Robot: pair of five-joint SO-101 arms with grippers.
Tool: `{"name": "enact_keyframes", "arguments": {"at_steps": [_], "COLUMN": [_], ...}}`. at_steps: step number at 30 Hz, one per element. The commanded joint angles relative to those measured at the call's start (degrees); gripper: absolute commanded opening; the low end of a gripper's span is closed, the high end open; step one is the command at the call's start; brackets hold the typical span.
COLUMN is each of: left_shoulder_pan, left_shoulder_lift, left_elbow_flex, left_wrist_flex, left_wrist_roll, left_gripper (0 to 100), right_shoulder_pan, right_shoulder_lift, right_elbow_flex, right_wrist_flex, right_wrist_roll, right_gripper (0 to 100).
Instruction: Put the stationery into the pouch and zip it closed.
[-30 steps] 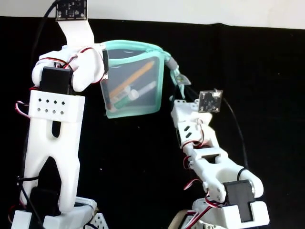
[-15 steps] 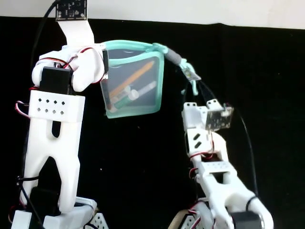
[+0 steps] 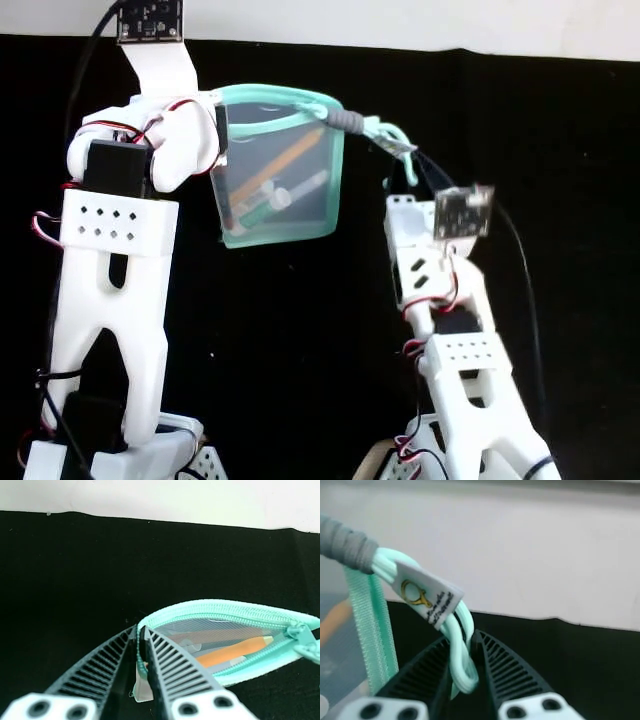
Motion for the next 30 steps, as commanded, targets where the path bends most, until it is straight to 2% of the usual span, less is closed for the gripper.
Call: {"name": "enact_keyframes", "arguments": {"at_steps": [1, 4, 8, 16, 24, 30], "left_shoulder_pan": [2.07, 2.07, 2.07, 2.07, 2.07, 2.07], "left_shoulder_lift": [1.19, 1.19, 1.45, 1.63, 1.63, 1.63], "left_elbow_flex": [4.97, 4.97, 4.97, 4.97, 4.97, 4.97], "left_wrist_flex": [0.62, 0.62, 0.62, 0.62, 0.62, 0.62], "left_wrist_roll": [-0.44, -0.44, -0.44, -0.44, -0.44, -0.44], "left_gripper": [1, 1, 1, 1, 1, 1], "right_shoulder_pan": [-0.04, -0.75, -2.51, -6.99, -6.90, -6.64], "right_shoulder_lift": [-2.15, -2.15, -2.24, -2.24, -2.15, -2.07], "right_elbow_flex": [-9.19, -14.20, -20.00, -34.33, -47.96, -56.48], "right_wrist_flex": [14.02, 22.81, 33.80, 59.74, 76.79, 85.49], "right_wrist_roll": [0.79, -0.18, -5.10, -5.45, -21.01, -26.11], "right_gripper": [0.5, 0.5, 0.5, 0.5, 0.5, 0.5]}}
